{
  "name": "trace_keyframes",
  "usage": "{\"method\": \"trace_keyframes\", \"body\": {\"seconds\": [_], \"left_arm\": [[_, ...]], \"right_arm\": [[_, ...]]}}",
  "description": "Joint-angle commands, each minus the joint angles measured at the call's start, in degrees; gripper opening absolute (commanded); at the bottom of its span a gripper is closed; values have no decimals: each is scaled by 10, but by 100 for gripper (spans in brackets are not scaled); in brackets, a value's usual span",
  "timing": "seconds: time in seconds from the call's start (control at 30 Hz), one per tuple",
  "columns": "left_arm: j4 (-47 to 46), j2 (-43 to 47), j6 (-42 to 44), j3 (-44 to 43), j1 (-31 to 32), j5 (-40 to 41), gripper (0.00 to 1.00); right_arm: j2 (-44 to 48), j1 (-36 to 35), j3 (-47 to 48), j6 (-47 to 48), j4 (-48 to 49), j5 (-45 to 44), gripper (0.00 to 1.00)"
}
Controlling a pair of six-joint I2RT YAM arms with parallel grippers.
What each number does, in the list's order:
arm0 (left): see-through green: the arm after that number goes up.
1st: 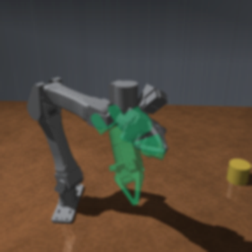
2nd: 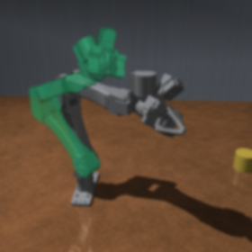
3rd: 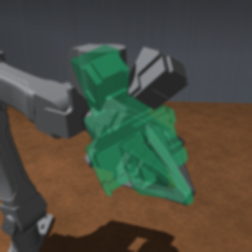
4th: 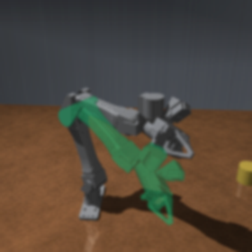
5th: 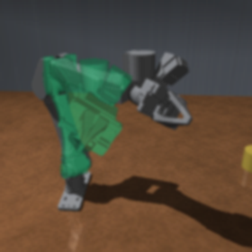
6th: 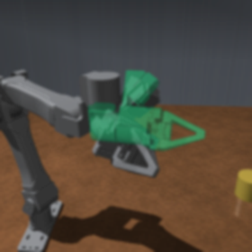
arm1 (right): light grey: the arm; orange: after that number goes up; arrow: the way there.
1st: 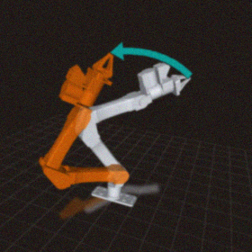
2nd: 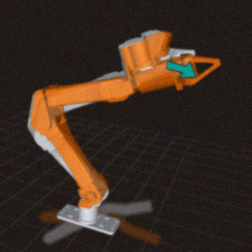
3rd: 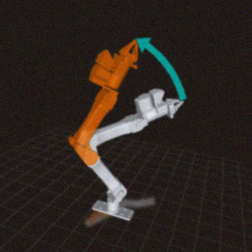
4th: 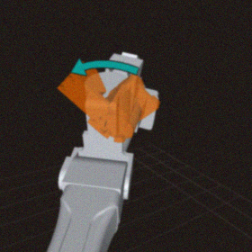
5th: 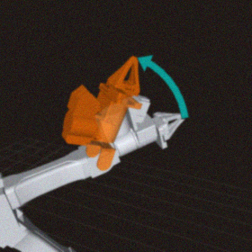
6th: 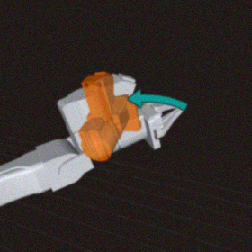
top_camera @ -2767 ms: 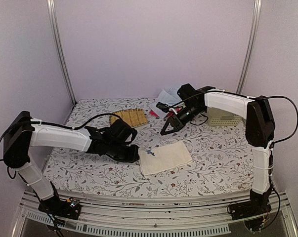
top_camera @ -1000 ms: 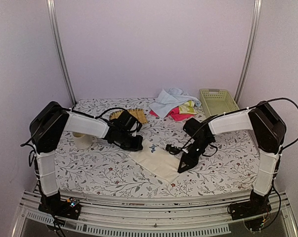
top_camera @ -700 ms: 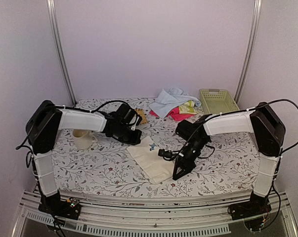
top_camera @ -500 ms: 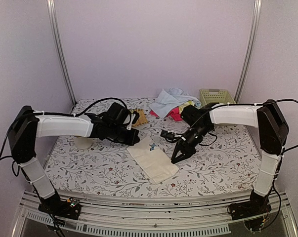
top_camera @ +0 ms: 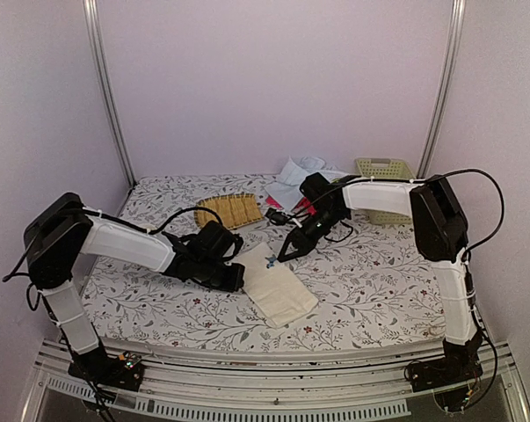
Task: Roll the towels
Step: Rotate the towel at the center of the board.
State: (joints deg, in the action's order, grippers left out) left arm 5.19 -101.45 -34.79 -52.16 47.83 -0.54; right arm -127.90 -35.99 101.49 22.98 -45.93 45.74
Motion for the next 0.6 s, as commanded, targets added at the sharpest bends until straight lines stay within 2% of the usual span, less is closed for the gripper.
{"method": "trace_keyframes", "body": {"seconds": [0.0, 0.17, 0.37, 0.43, 0.57], "left_arm": [[-19, -28, -14, -3, -11, 14, 0], [-48, -45, -11, 2, -25, -2, 0], [-74, -97, 23, -52, -38, -51, 0], [-82, -107, 29, -71, -40, -79, 0], [-38, -98, 33, -95, -39, -45, 0]], "right_arm": [[-46, -1, 26, -43, 22, -2, 23], [-57, -1, -22, -93, 45, -61, 20], [34, -2, -174, -86, 90, -66, 20], [65, -1, -196, -79, 87, -74, 20], [113, 11, -207, -70, 88, -69, 22]]}}
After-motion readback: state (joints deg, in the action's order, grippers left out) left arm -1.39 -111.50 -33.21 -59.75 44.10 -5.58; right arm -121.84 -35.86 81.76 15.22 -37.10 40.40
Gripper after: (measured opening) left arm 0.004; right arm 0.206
